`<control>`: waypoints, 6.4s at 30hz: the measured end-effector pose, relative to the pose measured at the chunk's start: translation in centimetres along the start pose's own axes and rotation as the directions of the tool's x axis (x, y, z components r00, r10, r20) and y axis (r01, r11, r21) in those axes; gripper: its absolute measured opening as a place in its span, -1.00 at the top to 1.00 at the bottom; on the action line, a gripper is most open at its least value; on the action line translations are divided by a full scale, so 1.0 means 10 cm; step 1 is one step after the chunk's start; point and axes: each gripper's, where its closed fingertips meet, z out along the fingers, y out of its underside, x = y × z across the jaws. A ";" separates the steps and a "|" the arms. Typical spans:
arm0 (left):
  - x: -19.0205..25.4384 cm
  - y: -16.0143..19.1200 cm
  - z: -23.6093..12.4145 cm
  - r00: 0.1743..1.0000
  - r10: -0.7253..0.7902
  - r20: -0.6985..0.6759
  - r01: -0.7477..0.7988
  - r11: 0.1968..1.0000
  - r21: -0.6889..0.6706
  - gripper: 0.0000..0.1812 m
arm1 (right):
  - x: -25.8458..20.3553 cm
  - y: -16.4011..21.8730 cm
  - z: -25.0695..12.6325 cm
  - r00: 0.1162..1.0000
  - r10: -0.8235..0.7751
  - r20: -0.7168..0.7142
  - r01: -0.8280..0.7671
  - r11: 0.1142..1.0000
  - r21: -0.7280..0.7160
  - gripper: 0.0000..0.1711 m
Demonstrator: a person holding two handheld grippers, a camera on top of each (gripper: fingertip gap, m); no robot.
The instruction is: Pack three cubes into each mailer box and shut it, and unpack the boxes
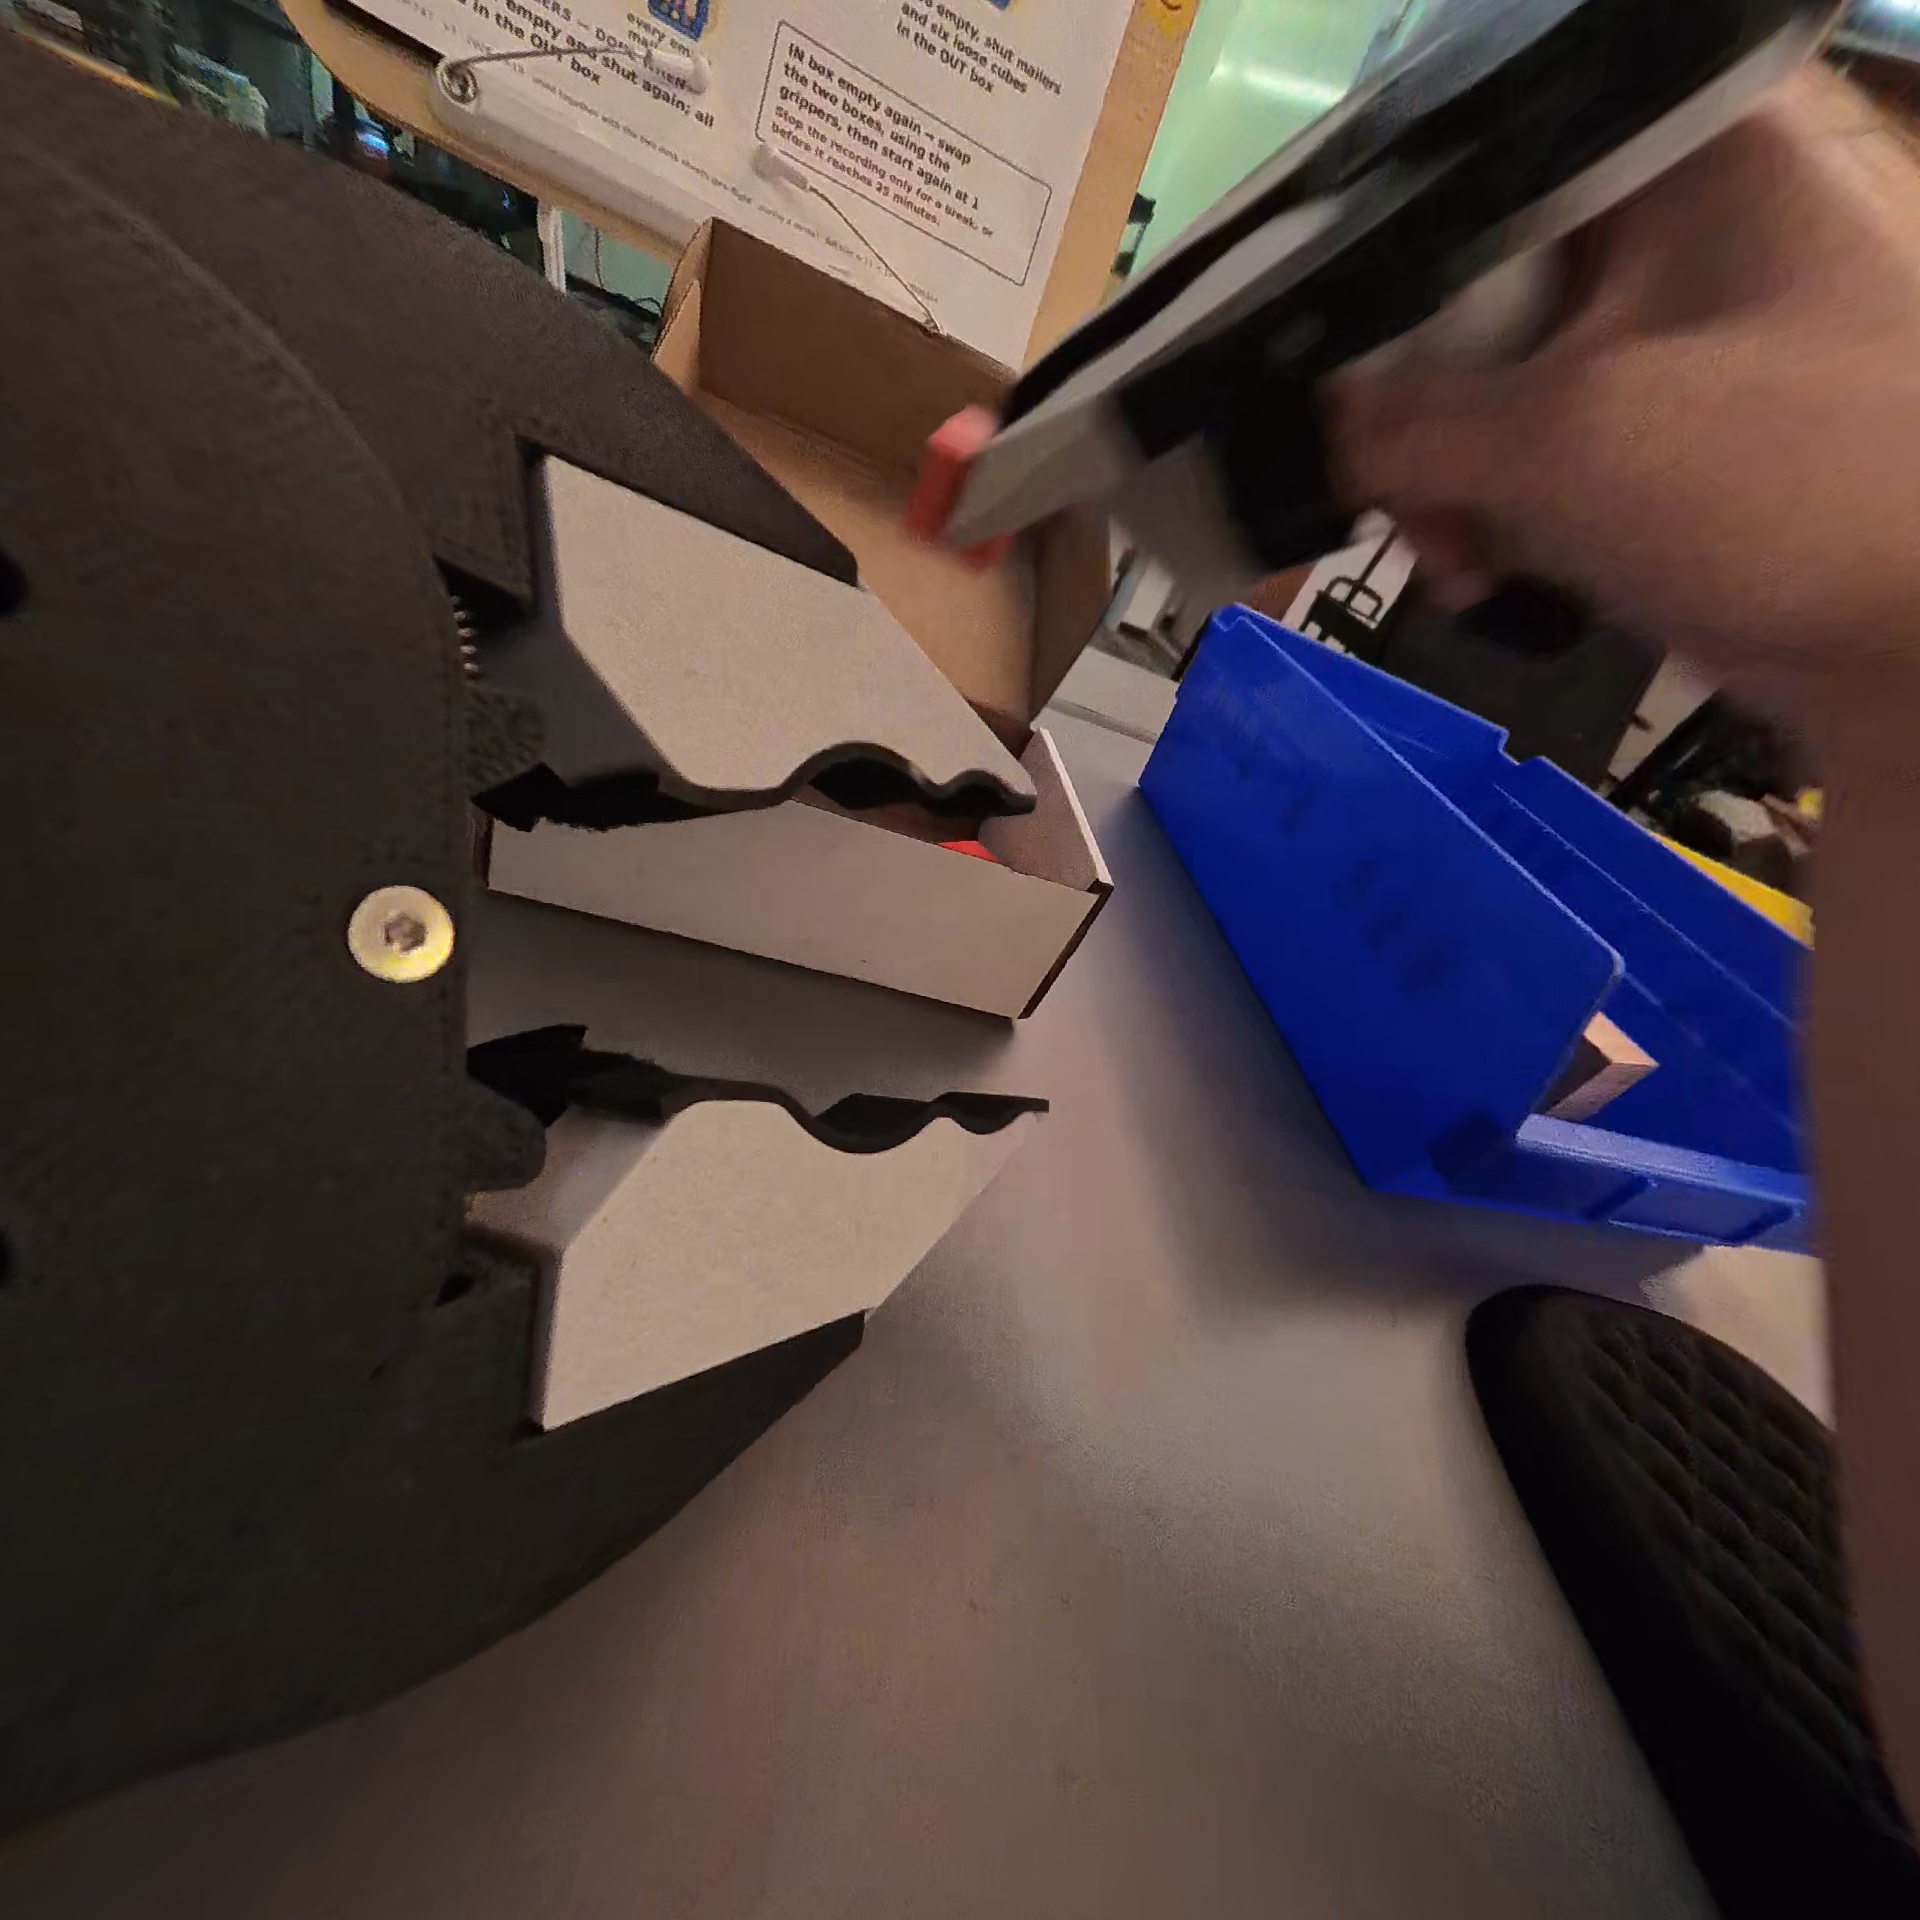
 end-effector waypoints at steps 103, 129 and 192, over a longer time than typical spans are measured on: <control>0.02 -0.05 -0.04 0.998 0.056 -0.001 -0.056 0.998 0.032 0.45 | -0.12 2.23 -0.99 0.798 0.567 0.205 -0.410 0.759 -0.506 0.76; -0.69 -0.15 -0.29 0.931 -0.354 0.087 0.335 0.925 0.179 0.32 | 0.32 2.06 -0.79 0.855 0.514 0.073 -0.455 0.809 -0.373 0.67; -0.67 0.21 -1.02 0.595 -0.803 0.043 0.795 0.595 0.119 -0.13 | -1.29 0.12 -0.64 0.957 0.243 0.160 -0.291 0.820 0.492 0.15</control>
